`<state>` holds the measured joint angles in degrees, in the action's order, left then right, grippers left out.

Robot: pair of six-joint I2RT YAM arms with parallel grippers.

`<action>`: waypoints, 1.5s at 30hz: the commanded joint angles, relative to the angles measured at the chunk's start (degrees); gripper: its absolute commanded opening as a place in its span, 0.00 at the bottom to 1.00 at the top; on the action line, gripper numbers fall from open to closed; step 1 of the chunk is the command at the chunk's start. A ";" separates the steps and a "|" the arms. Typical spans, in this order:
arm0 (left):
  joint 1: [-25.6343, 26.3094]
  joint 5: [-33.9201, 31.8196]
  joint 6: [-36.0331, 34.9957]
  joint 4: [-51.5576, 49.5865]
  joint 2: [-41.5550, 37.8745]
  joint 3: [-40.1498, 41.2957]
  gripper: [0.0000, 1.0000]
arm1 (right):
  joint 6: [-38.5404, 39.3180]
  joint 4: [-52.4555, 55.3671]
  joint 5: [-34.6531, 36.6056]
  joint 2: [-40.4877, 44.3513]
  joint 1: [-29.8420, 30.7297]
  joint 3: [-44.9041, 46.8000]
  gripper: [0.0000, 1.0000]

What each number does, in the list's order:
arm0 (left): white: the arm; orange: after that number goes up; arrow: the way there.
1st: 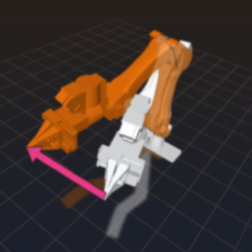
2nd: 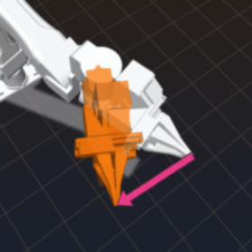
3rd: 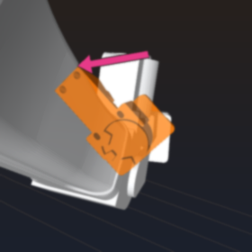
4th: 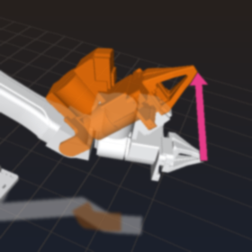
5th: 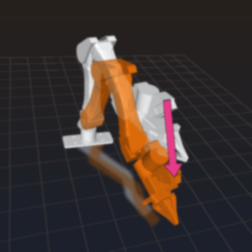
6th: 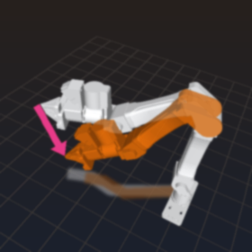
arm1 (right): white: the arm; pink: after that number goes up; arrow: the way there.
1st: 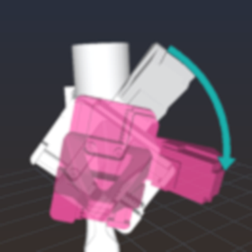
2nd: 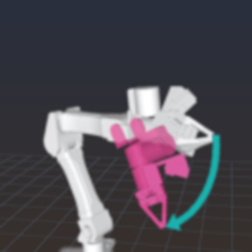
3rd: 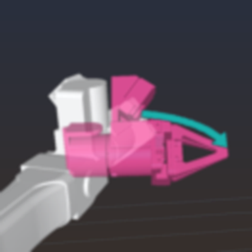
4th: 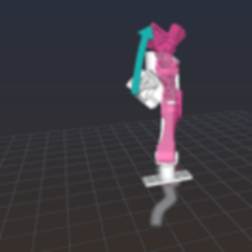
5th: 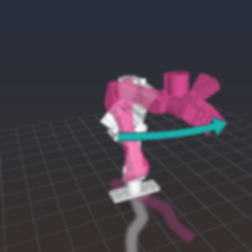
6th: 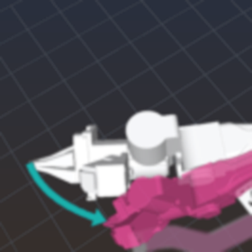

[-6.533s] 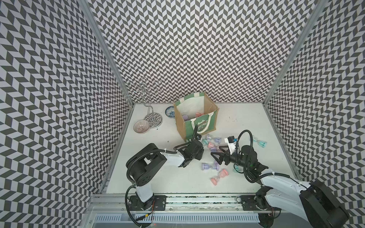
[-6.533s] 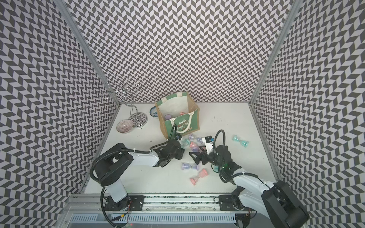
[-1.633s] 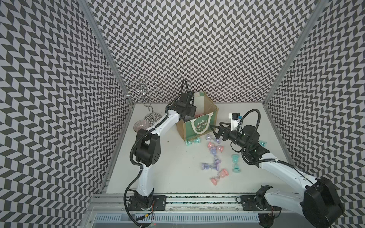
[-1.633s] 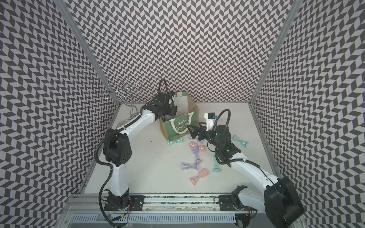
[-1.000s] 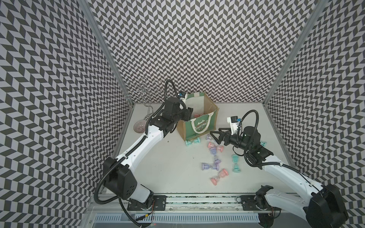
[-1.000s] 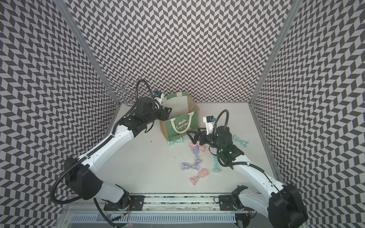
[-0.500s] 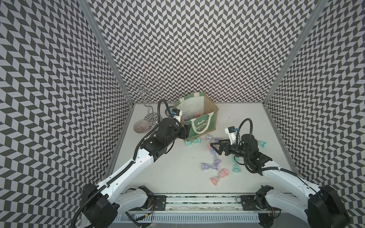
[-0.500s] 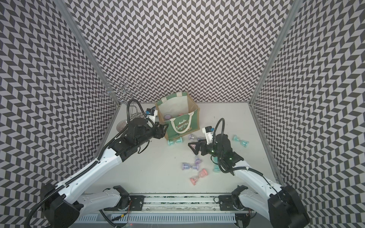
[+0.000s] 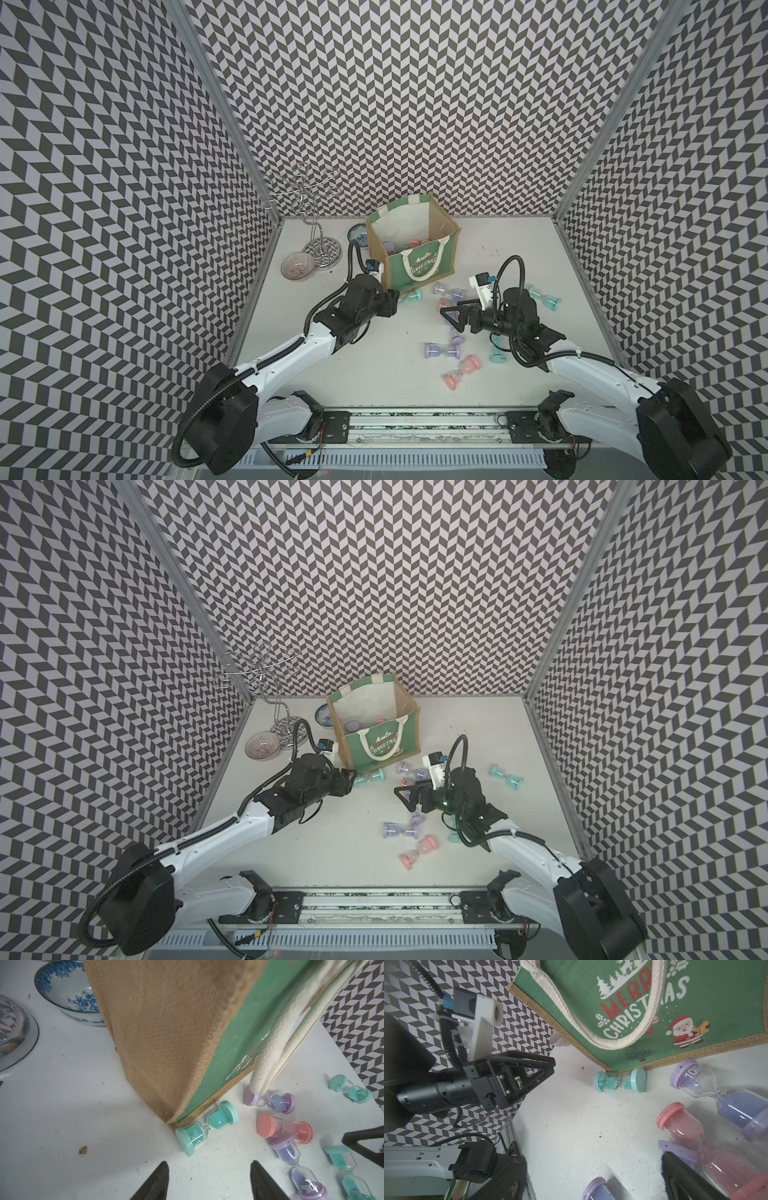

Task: Put the hourglass into the canvas bag
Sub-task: Pick up the hourglass from the center of the board.

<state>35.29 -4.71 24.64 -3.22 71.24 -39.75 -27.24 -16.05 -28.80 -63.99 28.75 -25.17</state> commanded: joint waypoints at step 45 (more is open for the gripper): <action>11.49 -0.80 7.74 20.99 19.00 3.09 0.59 | 1.05 0.25 3.30 3.49 0.39 -0.59 0.99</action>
<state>45.52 -5.74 31.77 18.04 91.88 -36.71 -26.98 -14.94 -26.61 -62.08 28.75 -25.17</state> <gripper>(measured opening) 0.591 0.993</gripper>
